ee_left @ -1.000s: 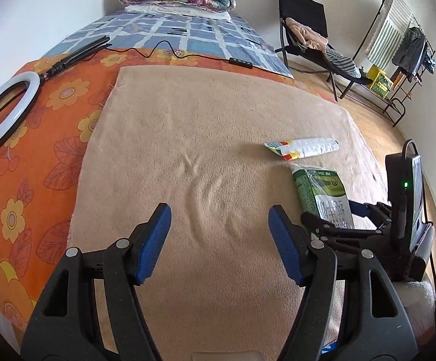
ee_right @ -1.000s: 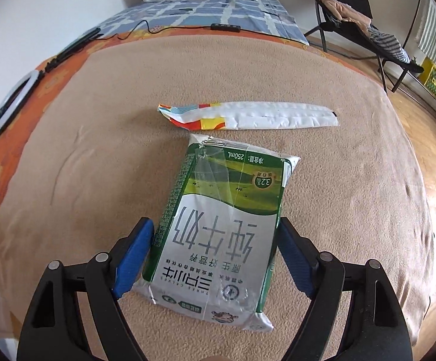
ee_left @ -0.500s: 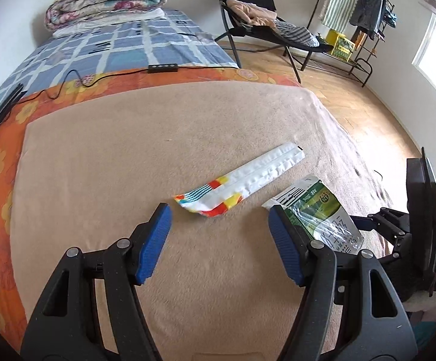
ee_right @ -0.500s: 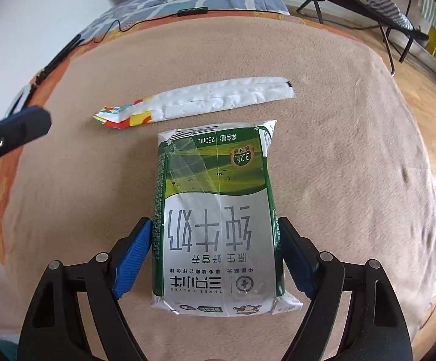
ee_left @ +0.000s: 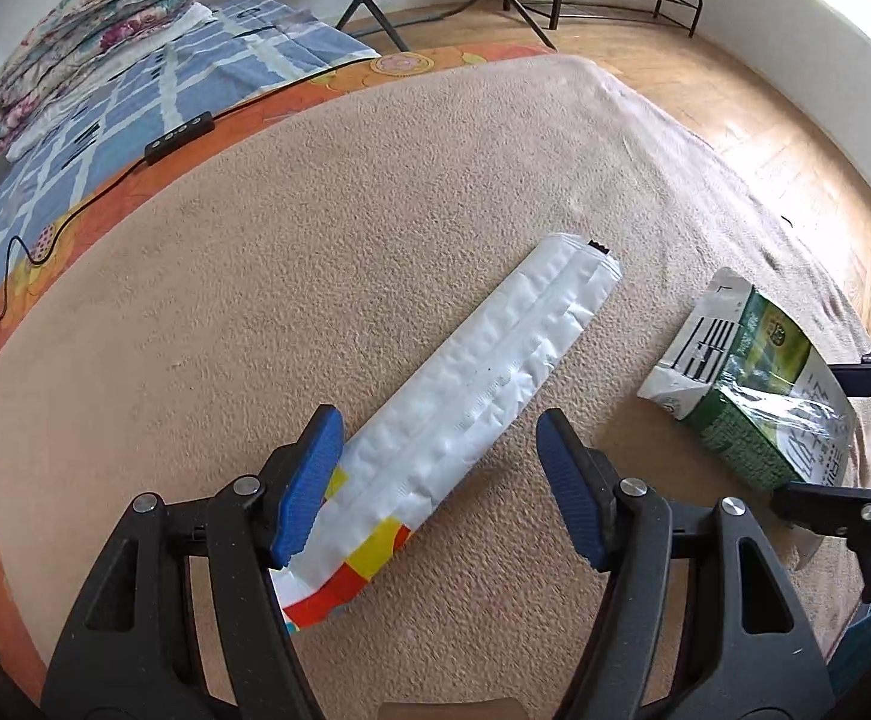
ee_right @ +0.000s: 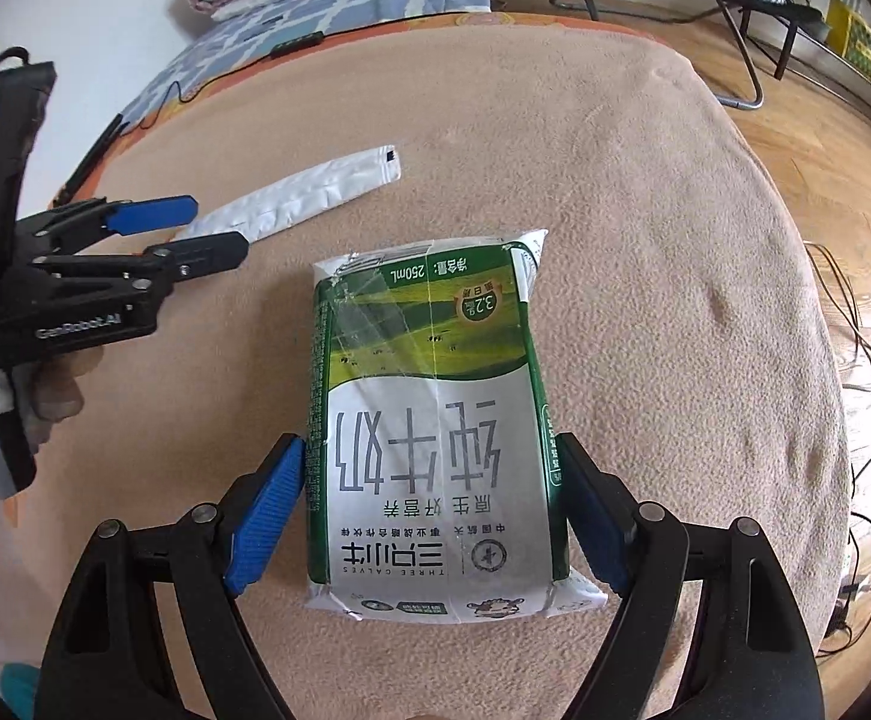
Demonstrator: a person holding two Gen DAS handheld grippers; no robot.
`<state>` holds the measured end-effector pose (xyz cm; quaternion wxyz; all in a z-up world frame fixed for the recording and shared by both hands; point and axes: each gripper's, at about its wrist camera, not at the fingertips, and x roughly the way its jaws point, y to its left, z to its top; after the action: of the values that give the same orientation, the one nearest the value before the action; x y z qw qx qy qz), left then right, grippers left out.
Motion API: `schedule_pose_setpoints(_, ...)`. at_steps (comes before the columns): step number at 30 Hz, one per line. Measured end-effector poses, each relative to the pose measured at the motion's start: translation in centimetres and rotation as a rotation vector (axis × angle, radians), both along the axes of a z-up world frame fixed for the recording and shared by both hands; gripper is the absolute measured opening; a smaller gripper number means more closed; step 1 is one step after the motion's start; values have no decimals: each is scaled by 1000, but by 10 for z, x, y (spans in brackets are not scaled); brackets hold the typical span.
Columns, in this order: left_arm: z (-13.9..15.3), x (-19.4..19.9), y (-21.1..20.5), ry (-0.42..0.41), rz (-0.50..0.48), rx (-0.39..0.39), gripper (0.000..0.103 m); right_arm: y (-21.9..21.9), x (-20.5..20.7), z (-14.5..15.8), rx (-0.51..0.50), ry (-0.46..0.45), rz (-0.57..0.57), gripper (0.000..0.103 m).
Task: Collect trash
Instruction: 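Grasp the wrapper strip with the left tool while the right tool grasps the milk pouch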
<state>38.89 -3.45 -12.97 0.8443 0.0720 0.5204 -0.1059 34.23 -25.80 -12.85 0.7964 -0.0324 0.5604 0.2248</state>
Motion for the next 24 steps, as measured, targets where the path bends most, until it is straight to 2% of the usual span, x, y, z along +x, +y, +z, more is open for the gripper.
schedule_pose_setpoints(4, -7, 5, 6, 4, 33, -31, 65, -7, -3, 4, 29, 2, 3, 82)
schedule_pose_setpoints(6, -5, 5, 8, -6, 50, -61, 43, -6, -3, 2, 33, 4, 16, 82)
schedule_pose_setpoints(7, -4, 4, 9, -4, 60, -79, 38, -5, -1, 1, 32, 4, 21, 82)
schedule_pose_setpoints(8, -3, 4, 11, -2, 71, -91, 28, -3, -2, 1, 30, 2, 27, 82)
schedule_pose_setpoints(9, -2, 3, 11, 1, 83, -97, 22, -1, -1, 1, 27, -2, 33, 82)
schedule_pose_setpoints(12, 1, -2, 12, -1, 105, -104, 18, 8, 1, -2, -11, -17, 62, 82)
schedule_pose_setpoints(18, 10, -26, 17, -24, 150, -126, 16, 30, -6, -13, -133, -69, 101, 81)
schedule_pose_setpoints(24, 28, -60, 27, -56, 181, -118, 16, 27, -18, -1, -129, -117, 101, 79)
